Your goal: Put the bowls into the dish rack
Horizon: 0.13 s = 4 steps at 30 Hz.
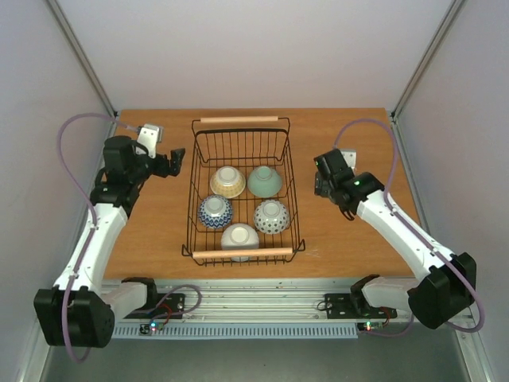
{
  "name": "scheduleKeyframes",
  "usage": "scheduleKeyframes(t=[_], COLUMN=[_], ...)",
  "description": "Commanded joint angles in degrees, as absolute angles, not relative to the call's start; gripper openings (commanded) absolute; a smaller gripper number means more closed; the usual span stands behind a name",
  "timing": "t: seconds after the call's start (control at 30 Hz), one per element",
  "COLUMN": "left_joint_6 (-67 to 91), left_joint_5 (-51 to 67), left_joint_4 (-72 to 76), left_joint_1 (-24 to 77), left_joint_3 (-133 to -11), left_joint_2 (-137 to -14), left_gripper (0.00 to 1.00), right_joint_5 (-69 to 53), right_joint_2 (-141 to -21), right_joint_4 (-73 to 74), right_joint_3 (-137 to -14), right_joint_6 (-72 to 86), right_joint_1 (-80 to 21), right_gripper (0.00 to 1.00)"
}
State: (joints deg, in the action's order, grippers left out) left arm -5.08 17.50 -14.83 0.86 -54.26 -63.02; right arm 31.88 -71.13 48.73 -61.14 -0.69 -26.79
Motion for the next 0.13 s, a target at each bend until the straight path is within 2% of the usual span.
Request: scheduleKeyframes(t=[0.0, 0.1], left_joint_6=[-6.5, -6.51], left_joint_5=[14.73, 15.47], left_joint_4=[-14.63, -14.76], left_joint_1=[0.7, 0.7], left_joint_3=[-56.32, -56.34], left_joint_2=[-63.8, -63.98], left_gripper=[0.99, 0.99], right_joint_5=[31.94, 33.63], right_joint_2=[-66.58, -66.55], right_joint_4=[45.14, 45.76], right_joint_3=[-56.17, -55.39], right_joint_6=[3.6, 4.36], right_joint_1=[-26.55, -26.54], right_gripper=[0.99, 0.99])
